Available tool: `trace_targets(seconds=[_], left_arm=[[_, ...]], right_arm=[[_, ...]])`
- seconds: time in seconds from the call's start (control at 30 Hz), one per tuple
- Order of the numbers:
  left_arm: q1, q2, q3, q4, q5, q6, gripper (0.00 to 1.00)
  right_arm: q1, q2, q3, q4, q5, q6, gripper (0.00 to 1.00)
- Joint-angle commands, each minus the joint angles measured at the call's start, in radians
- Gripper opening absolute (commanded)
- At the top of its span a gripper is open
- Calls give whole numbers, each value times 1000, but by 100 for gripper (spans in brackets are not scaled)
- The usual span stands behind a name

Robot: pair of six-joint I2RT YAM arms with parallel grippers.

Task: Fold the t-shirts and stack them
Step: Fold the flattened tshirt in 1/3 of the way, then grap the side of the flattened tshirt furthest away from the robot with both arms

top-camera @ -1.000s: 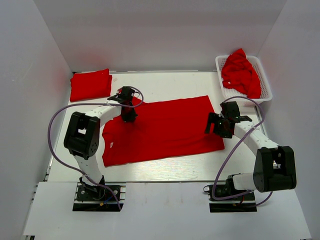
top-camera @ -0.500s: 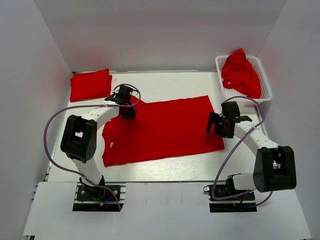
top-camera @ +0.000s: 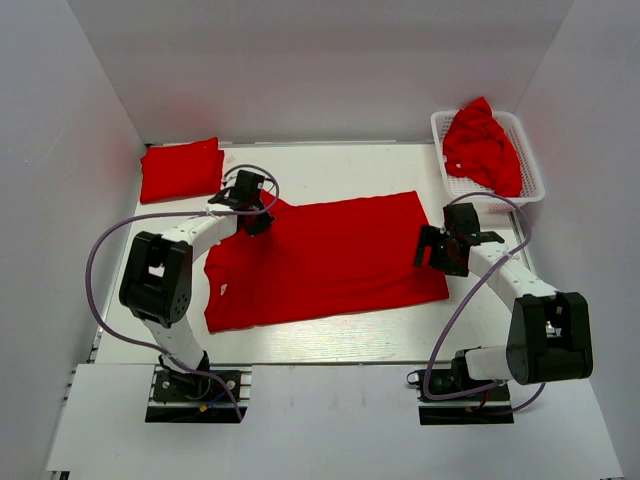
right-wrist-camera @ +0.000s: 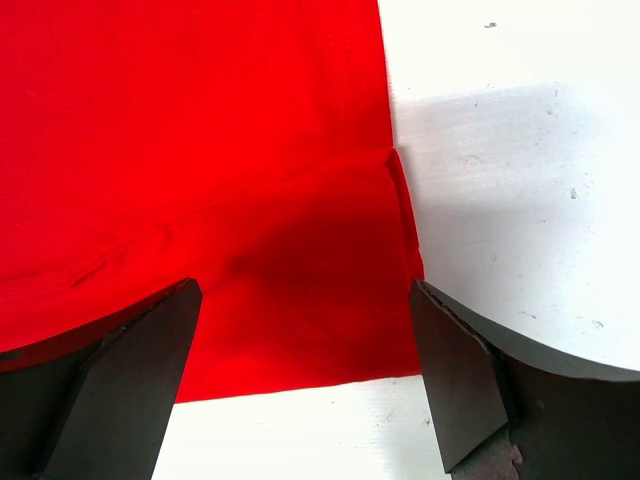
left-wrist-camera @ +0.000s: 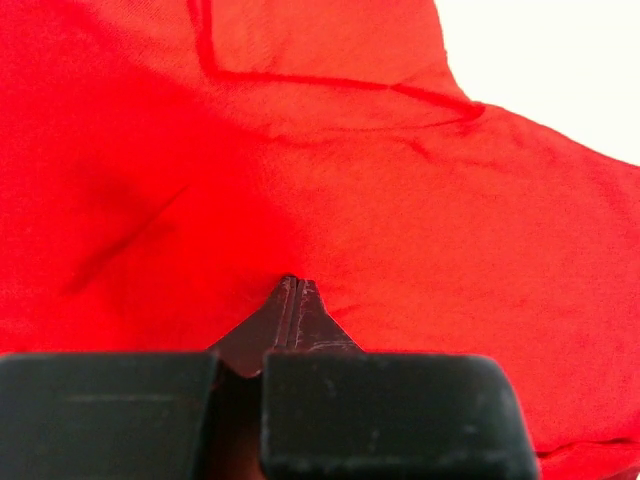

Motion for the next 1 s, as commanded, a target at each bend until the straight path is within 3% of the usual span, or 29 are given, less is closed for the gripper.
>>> trace_targets(seconds=[0.0,0.23,0.3,0.33,0.37,0.47,0.63,0.77,0.97], left_arm=[[5,5,42,68,17,44,0],[5,75,119,19,-6,78,0],[5,114,159,-18,-36,102,20],[5,124,209,-58,-46,119,37],[5,135,232,-75,-46,136,69],[5,149,300,-119,-87,160,82],[14,115,340,-109,-151,191,95],[35,115,391,-135,-233,217,98],[138,233,489,-112,-108,317,99]], right_arm=[[-3,-26,15,-4,23,7,90],[-3,-24,24,-18,26,4,90],[-3,-24,29,-24,20,1,90],[-3,-23,35,-29,19,4,90],[-3,-26,40,-27,23,0,90],[-3,-36,47,-35,19,-4,90],[0,-69,112,-47,6,-19,90],[3,-70,167,-12,-14,-37,90],[3,-4,260,15,-20,-40,90]])
